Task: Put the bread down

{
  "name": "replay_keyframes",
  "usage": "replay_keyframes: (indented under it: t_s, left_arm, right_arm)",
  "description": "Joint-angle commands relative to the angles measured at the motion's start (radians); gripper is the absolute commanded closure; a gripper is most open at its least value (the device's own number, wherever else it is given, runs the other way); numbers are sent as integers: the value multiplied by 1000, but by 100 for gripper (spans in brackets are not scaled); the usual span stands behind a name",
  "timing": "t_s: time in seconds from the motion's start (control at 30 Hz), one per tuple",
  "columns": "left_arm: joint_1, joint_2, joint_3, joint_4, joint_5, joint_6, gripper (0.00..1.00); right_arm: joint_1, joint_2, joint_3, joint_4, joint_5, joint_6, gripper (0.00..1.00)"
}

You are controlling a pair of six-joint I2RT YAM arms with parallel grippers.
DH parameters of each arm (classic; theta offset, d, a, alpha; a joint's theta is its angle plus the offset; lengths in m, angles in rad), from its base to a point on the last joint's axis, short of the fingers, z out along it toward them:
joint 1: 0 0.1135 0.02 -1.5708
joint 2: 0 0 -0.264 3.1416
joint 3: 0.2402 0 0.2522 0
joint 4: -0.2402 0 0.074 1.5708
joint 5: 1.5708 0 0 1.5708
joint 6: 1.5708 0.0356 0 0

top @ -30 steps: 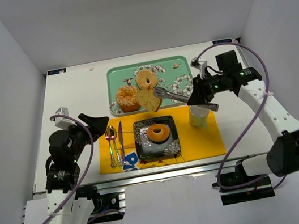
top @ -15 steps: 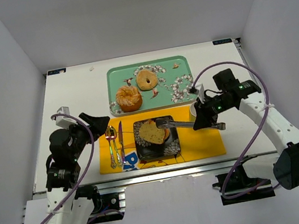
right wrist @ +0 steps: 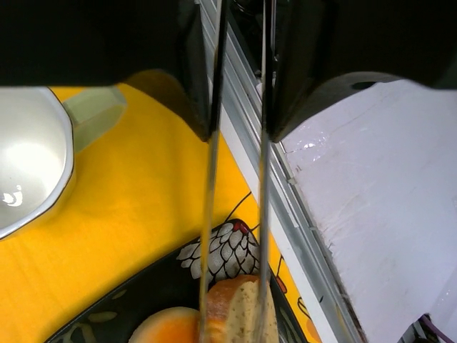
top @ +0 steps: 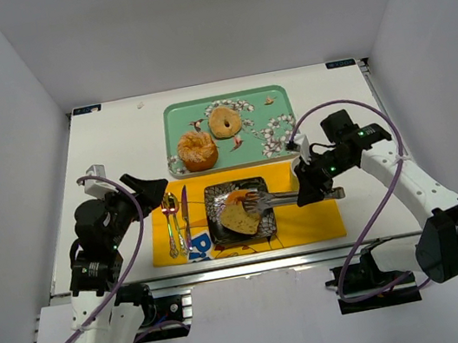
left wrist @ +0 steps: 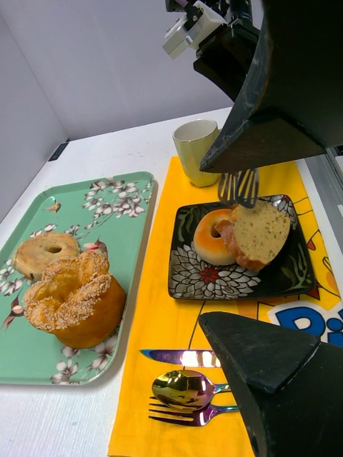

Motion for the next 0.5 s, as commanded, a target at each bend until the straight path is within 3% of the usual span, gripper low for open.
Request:
replay_keyframes:
  t_s: [0.0, 0.47]
  left_arm:
    - [5, -7, 32, 0, -4, 8, 12]
    - [5, -2, 30, 6, -4, 8, 12]
  right_arm:
    - [4, -3, 16, 13, -13, -14, 55]
    - [2, -65, 89, 92, -33, 23, 54]
